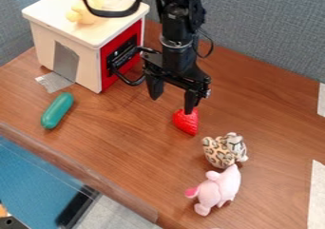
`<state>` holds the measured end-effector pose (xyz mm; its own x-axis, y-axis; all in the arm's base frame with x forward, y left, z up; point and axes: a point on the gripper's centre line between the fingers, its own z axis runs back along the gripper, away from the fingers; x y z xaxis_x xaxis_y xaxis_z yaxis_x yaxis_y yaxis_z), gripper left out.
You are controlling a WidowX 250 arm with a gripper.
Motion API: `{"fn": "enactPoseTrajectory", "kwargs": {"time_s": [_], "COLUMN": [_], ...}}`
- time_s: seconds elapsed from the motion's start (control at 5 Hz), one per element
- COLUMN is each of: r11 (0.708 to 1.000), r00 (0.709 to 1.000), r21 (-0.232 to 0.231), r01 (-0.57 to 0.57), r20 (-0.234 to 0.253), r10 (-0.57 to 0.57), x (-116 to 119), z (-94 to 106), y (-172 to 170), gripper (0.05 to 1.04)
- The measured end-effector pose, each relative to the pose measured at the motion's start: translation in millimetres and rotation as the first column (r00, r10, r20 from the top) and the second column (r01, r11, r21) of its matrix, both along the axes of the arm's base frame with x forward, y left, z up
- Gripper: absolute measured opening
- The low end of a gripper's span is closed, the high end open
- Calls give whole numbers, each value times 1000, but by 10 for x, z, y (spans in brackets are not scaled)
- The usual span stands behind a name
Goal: Move the red object to the top left of the table
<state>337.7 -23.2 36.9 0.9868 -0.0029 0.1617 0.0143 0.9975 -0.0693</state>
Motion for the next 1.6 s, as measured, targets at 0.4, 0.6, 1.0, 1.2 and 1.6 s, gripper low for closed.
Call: {"fn": "enactPoseTrajectory", "kwargs": {"time_s": [0.4, 0.6, 1.0, 1.2, 1.6], "r11": [1000, 999, 998, 999, 999], "r00": [997, 995, 996, 998, 997], "r21": [0, -11, -24, -3, -11], "r01": [-30, -47, -61, -54, -32], "r20": [-68, -94, -69, -45, 75], "r10": [30, 45, 59, 54, 33], "x": [91, 68, 102, 213, 817], "z": [-293, -397, -400, -276, 82], "y": [-2, -20, -37, -16, -120], "gripper": [1001, 1001, 773, 772, 772]}}
